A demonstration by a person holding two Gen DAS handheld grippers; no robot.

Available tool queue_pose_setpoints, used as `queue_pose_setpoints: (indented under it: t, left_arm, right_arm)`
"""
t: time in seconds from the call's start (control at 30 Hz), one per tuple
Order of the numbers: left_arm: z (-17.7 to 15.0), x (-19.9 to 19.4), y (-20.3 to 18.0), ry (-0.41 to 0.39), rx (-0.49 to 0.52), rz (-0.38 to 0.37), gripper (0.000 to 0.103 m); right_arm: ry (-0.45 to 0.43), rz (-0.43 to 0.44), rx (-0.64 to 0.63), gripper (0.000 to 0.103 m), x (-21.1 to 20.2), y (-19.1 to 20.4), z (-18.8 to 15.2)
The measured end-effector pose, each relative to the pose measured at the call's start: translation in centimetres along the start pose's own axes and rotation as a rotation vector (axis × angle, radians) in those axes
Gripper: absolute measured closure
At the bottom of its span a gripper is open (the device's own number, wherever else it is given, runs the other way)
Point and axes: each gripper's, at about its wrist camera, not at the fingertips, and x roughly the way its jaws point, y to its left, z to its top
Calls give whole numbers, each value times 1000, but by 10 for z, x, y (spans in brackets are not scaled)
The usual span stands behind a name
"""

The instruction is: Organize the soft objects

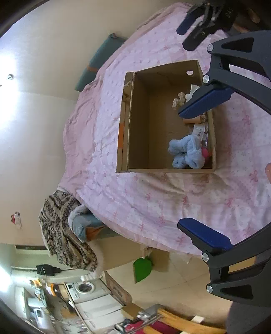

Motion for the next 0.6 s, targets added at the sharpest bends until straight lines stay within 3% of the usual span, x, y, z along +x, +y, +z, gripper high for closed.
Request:
queue_pose_setpoints:
  t: [0.13,0.2,0.6]
  left_arm:
    - [-6,3,3,-26,-11,-1,5]
    - [-9,10,2,-13,3,28,5]
    - [-18,31,6,46,-19,6,5]
  right_arm:
    - [13,-16,-10,0,6,2,-5]
    - [16,-23,-4,0,10,0,-6]
    - [51,-76,-66,0,30,9,-13]
